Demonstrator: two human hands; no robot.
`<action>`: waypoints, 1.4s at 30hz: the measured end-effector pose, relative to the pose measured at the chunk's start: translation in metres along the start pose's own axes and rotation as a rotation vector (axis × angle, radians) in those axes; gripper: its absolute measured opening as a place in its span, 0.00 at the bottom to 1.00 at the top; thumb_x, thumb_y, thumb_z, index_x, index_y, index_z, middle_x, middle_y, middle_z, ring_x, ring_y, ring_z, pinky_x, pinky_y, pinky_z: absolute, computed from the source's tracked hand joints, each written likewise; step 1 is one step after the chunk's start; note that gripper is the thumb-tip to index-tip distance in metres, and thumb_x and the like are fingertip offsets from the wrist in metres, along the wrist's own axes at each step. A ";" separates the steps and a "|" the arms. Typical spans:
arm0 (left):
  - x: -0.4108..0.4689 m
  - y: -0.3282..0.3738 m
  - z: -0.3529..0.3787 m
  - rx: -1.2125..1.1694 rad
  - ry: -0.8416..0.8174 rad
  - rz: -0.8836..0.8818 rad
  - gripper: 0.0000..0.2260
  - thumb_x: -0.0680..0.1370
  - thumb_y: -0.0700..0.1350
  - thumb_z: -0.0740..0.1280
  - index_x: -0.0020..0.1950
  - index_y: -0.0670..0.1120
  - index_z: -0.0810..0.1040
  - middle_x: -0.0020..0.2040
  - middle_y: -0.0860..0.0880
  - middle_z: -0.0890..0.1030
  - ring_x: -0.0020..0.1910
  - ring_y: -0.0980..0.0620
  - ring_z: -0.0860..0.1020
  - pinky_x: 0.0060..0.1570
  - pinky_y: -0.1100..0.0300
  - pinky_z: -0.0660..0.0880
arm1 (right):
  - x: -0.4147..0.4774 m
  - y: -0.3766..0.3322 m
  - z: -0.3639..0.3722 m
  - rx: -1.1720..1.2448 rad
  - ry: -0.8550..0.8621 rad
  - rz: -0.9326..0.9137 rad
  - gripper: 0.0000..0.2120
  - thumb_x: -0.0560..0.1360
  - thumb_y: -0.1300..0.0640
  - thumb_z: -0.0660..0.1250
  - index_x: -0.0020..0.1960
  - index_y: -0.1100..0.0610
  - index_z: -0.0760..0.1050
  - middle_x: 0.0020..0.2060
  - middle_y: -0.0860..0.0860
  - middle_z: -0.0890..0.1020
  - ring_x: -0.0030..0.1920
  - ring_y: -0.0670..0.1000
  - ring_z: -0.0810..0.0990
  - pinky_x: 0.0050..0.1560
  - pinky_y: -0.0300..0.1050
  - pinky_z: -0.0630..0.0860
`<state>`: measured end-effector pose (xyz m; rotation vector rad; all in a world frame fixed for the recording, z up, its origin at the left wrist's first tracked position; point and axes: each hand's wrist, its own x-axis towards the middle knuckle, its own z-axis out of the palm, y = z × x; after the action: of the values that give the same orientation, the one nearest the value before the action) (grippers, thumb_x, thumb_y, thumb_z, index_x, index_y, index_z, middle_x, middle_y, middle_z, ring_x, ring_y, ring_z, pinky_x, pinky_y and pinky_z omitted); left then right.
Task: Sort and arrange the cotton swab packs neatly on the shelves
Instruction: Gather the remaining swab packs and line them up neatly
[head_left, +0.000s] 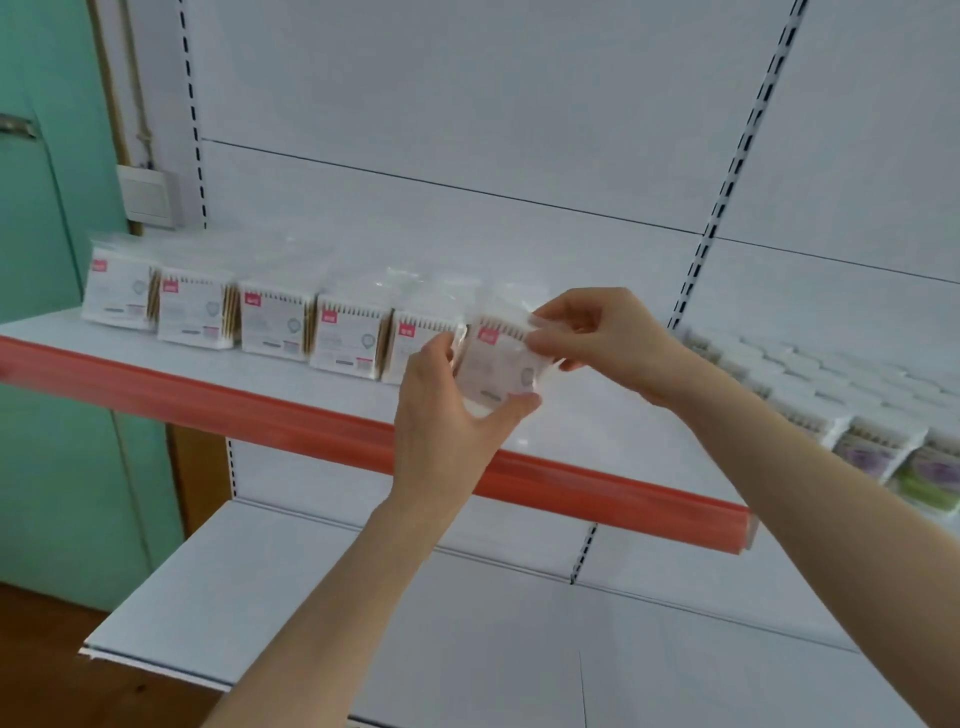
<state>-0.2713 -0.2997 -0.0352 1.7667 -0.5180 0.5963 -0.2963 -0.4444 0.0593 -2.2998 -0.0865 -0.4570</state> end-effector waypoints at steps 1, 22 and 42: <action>-0.002 -0.008 -0.001 0.101 -0.020 0.052 0.32 0.68 0.56 0.74 0.64 0.39 0.70 0.57 0.44 0.75 0.57 0.46 0.73 0.56 0.54 0.72 | 0.008 0.007 -0.003 -0.046 0.028 0.009 0.06 0.71 0.62 0.71 0.48 0.60 0.78 0.33 0.50 0.79 0.32 0.46 0.78 0.39 0.41 0.78; -0.013 -0.058 0.003 0.781 -0.113 0.375 0.22 0.79 0.55 0.50 0.43 0.44 0.78 0.44 0.46 0.80 0.47 0.43 0.78 0.48 0.52 0.65 | 0.052 0.045 0.035 -0.463 0.141 -0.063 0.13 0.76 0.54 0.64 0.59 0.55 0.76 0.53 0.53 0.76 0.50 0.52 0.75 0.47 0.41 0.66; -0.161 0.163 0.220 0.027 -0.226 0.890 0.12 0.75 0.48 0.62 0.44 0.43 0.82 0.39 0.47 0.81 0.41 0.45 0.79 0.49 0.54 0.69 | -0.208 0.147 -0.256 -0.630 0.503 0.282 0.09 0.77 0.56 0.60 0.51 0.57 0.78 0.47 0.48 0.82 0.46 0.46 0.80 0.48 0.40 0.70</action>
<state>-0.4677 -0.5475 -0.0659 1.5792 -1.4892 1.0075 -0.5374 -0.7133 0.0478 -2.6505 0.7119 -1.0039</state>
